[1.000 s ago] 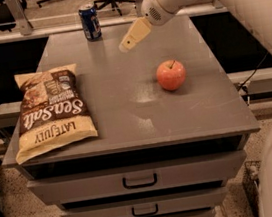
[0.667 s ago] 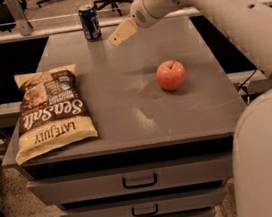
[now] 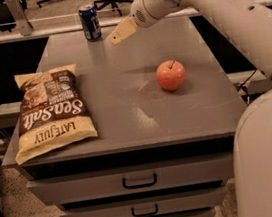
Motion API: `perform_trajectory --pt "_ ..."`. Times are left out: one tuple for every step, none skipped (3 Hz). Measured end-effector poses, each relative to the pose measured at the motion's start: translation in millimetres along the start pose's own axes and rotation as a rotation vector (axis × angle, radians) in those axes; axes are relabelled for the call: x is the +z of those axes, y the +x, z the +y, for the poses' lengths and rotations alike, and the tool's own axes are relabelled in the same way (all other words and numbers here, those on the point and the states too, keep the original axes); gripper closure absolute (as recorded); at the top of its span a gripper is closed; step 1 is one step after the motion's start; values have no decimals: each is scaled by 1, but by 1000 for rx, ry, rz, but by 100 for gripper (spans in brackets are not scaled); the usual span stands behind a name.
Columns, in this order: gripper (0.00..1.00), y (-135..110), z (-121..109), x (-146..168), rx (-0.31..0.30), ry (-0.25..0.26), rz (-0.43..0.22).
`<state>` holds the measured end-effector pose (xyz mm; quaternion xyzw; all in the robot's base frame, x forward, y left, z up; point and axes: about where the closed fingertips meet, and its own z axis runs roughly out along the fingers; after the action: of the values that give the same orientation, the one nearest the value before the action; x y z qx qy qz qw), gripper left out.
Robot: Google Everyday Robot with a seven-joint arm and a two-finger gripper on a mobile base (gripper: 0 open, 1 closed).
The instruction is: Pick pepsi can
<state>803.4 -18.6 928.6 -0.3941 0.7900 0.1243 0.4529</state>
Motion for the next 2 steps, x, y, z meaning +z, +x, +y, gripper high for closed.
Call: perform_trajectory --pt "0 -13 2 22 21 -8 -81" --pt "0 -39 2 69 51 -21 -203"
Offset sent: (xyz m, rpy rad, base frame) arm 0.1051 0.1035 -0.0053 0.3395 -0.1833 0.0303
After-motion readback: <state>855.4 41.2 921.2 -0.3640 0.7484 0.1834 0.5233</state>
